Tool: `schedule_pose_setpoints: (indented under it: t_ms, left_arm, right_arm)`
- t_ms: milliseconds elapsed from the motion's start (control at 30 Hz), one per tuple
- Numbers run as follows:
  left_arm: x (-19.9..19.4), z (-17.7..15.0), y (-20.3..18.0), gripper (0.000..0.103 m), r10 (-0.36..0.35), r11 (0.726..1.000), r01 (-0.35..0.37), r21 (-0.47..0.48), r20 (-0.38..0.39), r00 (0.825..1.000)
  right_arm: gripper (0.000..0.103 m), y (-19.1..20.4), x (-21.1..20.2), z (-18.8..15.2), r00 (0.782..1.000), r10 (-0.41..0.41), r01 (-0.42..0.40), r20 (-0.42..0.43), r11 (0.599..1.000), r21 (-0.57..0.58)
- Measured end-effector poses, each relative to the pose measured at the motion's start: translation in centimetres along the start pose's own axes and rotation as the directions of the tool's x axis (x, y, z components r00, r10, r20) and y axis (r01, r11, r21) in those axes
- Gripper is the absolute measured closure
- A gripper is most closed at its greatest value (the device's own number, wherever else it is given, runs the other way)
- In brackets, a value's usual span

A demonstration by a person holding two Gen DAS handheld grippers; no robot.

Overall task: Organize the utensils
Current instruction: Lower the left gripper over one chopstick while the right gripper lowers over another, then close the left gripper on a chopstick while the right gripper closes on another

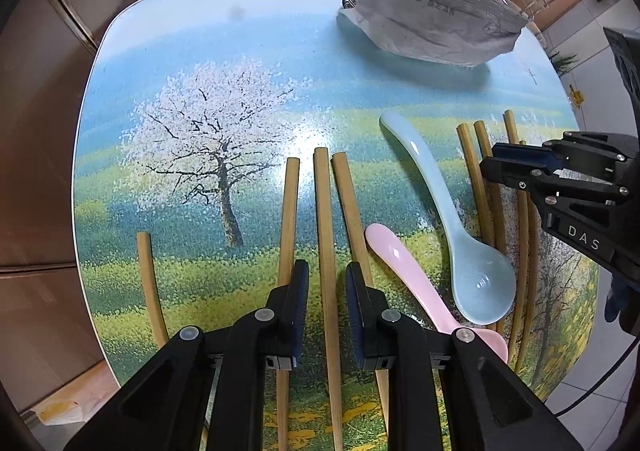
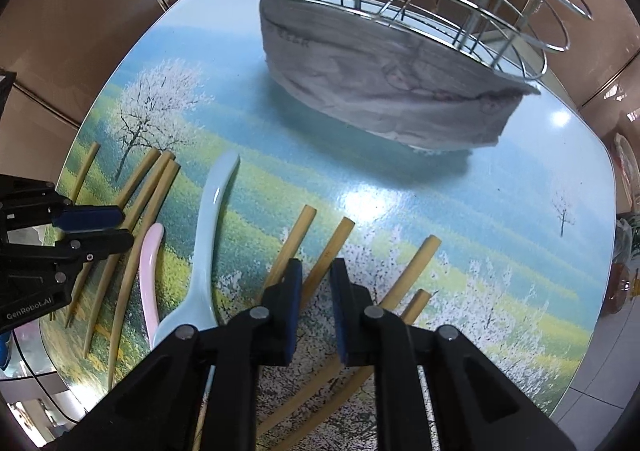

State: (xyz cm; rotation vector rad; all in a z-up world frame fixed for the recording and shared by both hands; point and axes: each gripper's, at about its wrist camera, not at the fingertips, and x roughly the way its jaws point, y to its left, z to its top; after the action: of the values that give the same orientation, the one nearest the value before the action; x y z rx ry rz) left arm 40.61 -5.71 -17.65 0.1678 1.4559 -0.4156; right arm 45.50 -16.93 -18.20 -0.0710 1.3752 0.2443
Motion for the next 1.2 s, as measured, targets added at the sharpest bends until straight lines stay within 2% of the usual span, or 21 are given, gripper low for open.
schedule_pose_setpoints:
  t_ms: [133, 200, 400, 533, 800, 1000, 1200]
  left_arm:
    - [0.2, 0.3, -1.1, 0.084, 0.03, 1.0, -0.03, 0.009, -0.007, 1.0]
    - [0.3, 0.4, -1.5, 0.088, 0.04, 0.999, -0.04, 0.008, -0.008, 0.999]
    - [0.7, 0.6, -2.7, 0.092, 0.058, 0.998, -0.058, -0.002, -0.016, 0.998]
    - [0.9, 1.2, -3.3, 0.092, 0.068, 0.998, -0.068, -0.002, -0.034, 0.997]
    - [1.3, 2.6, -3.8, 0.094, 0.079, 0.997, -0.078, 0.008, -0.068, 0.995]
    - [1.2, 2.9, -3.6, 0.097, 0.082, 0.997, -0.081, 0.008, -0.061, 0.995]
    - [1.0, 2.4, -3.0, 0.097, 0.077, 0.997, -0.077, -0.01, -0.045, 0.996]
  right_arm:
    - [0.089, 0.9, 0.2, -0.1, 1.0, -0.009, 0.009, -0.005, 1.0, -0.015]
    - [0.089, 1.3, 0.2, -0.1, 1.0, -0.009, 0.009, -0.007, 1.0, -0.019]
    - [0.09, 0.7, 0.2, -1.1, 1.0, 0.002, -0.002, -0.011, 1.0, -0.013]
    - [0.09, 0.0, 0.1, -0.6, 1.0, 0.009, -0.009, -0.03, 1.0, -0.013]
    - [0.09, -0.6, 0.3, 0.4, 0.999, 0.012, -0.013, -0.046, 1.0, -0.016]
    - [0.09, -0.2, 0.4, 0.1, 1.0, 0.005, -0.006, -0.029, 1.0, -0.011]
    - [0.095, -0.8, 0.2, -0.5, 0.999, 0.035, -0.035, -0.008, 0.999, 0.038]
